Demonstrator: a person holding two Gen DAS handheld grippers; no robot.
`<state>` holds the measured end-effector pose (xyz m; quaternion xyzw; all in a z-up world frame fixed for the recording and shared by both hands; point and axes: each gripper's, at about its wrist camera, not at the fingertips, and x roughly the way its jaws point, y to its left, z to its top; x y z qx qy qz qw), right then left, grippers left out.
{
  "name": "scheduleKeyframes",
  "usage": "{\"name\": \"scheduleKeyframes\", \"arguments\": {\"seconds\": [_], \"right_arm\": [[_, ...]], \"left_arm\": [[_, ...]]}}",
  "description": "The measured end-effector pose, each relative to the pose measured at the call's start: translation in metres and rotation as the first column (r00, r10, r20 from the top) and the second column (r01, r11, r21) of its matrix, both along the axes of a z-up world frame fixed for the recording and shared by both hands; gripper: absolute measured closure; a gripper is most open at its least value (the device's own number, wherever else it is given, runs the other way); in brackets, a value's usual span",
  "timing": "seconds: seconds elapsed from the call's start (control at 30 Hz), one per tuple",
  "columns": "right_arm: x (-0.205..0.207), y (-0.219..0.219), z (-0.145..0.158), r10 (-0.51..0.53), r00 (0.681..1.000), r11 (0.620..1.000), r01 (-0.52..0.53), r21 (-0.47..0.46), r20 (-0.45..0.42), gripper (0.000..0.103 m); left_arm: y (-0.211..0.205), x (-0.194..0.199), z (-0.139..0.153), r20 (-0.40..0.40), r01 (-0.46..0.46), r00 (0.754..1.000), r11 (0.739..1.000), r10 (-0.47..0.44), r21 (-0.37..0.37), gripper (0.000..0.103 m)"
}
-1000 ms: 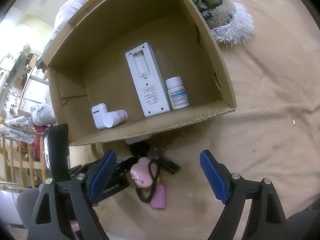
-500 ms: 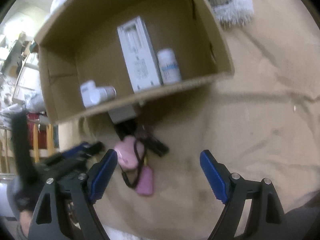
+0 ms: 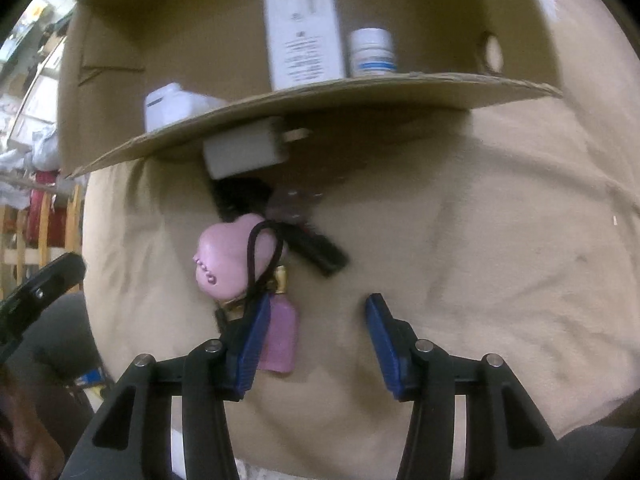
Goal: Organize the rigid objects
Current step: 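Grasp the AA battery with left tool while right tool grasps pink perfume bottle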
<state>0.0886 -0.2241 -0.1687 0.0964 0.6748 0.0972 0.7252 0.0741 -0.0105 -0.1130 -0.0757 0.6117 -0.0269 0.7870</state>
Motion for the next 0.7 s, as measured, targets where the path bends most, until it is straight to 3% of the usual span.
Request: {"name": "scheduleKeyframes", "arguments": {"seconds": [0.13, 0.3, 0.33, 0.4, 0.7], "right_arm": [[-0.008, 0.015, -0.009, 0.06, 0.998, 0.998, -0.06, -0.017, -0.02, 0.05], [-0.015, 0.034, -0.013, 0.149, 0.989, 0.982, -0.147, -0.119, 0.002, 0.051], [-0.016, 0.036, -0.013, 0.161, 0.987, 0.978, -0.159, -0.136, 0.009, 0.056], [-0.019, 0.039, -0.011, 0.189, 0.982, 0.969, -0.182, -0.166, 0.027, 0.077], [-0.049, 0.024, 0.013, 0.187, 0.981, 0.969, -0.177, -0.173, 0.047, 0.077]], "left_arm": [[-0.006, 0.005, 0.002, 0.004, -0.002, 1.0, 1.0, 0.002, 0.013, 0.063], [-0.015, 0.01, -0.003, -0.005, 0.003, 1.0, 1.0, -0.003, 0.009, 0.063], [-0.018, 0.01, -0.003, -0.004, 0.006, 1.0, 1.0, -0.006, 0.014, 0.063], [-0.02, 0.012, -0.003, -0.002, 0.009, 1.0, 1.0, -0.009, 0.024, 0.063], [-0.007, 0.012, -0.002, -0.001, -0.033, 0.999, 0.999, 0.033, 0.036, 0.063]]}}
